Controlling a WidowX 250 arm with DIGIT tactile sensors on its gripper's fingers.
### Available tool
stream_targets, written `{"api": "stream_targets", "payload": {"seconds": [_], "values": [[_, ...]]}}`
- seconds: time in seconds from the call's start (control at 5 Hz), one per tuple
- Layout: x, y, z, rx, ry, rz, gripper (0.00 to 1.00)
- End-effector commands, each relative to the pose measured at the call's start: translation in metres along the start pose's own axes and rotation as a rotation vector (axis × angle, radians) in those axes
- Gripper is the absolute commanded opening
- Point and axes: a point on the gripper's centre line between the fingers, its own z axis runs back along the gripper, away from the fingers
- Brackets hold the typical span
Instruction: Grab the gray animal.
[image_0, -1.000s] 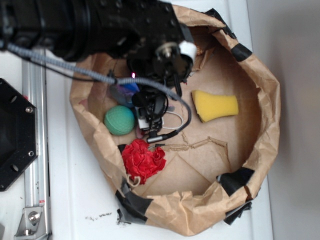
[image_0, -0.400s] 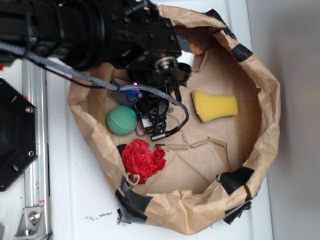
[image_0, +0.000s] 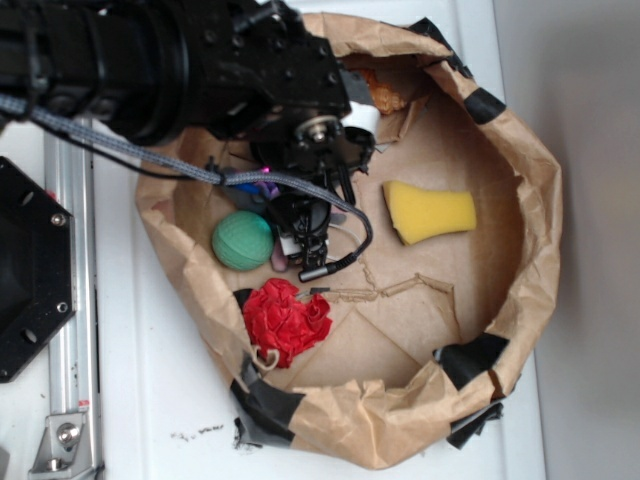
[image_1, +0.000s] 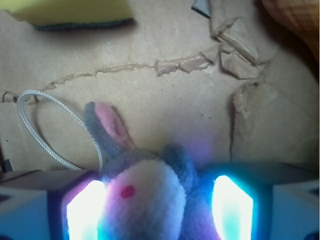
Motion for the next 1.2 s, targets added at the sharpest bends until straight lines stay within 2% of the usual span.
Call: {"api": "stream_targets", "payload": {"seconds": [0.0, 0.2, 0.4, 0.6, 0.8, 1.0], "values": [[0.004, -0.011, 0.069, -0.074, -0.102, 0.004, 0.00], [0.006, -0.032, 0.120, -0.225, -0.219, 0.018, 0.00], [0.009, -0.059, 0.170, -0.243, -0.264, -0.006, 0.00], [0.016, -0.072, 0.181, -0.178, -0.281, -0.026, 0.00], [0.018, -0.071, 0.172, -0.157, -0.264, -0.036, 0.00], [0.013, -0.052, 0.161, -0.131, -0.229, -0.007, 0.47]]}}
